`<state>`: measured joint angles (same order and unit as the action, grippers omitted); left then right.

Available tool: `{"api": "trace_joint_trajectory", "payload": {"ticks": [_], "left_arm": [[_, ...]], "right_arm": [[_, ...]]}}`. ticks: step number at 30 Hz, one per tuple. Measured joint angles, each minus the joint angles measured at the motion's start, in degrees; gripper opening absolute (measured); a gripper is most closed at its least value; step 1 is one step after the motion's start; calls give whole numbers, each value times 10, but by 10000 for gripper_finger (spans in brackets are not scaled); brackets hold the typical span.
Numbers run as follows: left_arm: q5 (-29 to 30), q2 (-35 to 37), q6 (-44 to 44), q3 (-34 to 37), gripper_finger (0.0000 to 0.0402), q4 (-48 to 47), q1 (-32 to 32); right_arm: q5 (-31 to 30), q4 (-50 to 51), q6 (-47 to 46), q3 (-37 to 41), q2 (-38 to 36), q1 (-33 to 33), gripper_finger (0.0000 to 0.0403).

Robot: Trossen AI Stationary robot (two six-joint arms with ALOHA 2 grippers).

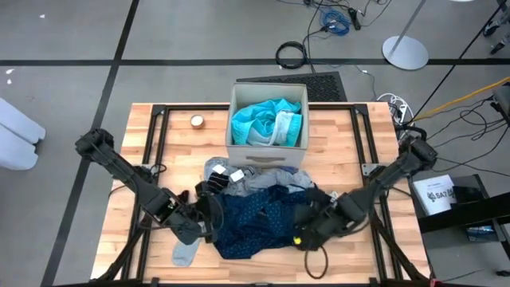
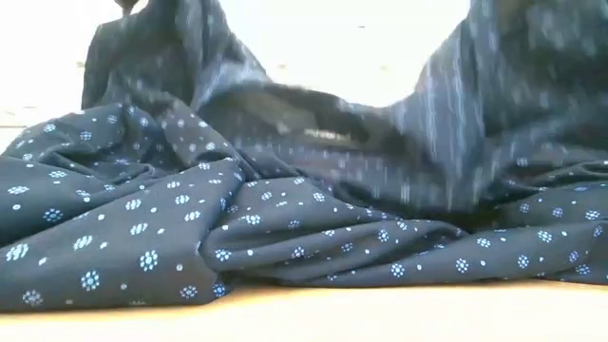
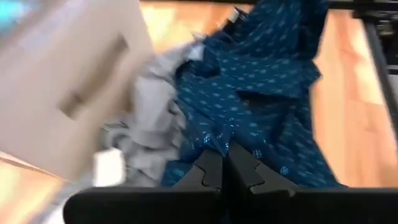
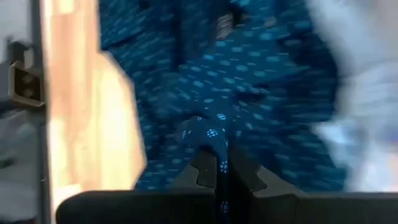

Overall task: Sort clothes
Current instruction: Put the blue polo shirt into the laundry organizer

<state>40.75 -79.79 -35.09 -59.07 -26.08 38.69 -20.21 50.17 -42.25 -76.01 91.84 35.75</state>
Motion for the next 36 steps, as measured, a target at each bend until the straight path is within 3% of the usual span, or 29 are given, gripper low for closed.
{"api": "trace_joint_trajectory", "payload": {"ticks": [5,9,14,20,23,27,30,36], "left_arm": [[-69,0,-4,78,1,135,-1],[-148,0,-4,116,1,196,-8],[-246,0,-4,139,2,229,-16],[-248,0,-24,141,15,258,-19],[-233,0,-38,141,41,259,-19],[-278,0,-19,141,93,278,-20],[-280,0,20,141,140,283,-20],[-303,44,89,140,210,261,-45]], "right_arm": [[107,-158,57,107,17,-28,0],[168,-192,70,136,41,-44,1],[176,-214,74,136,65,-52,19],[206,-270,105,136,81,-41,73],[206,-273,102,136,86,-34,119],[203,-270,81,136,100,-34,186],[204,-271,84,136,117,-34,231],[201,-264,64,133,155,-33,270]]}}
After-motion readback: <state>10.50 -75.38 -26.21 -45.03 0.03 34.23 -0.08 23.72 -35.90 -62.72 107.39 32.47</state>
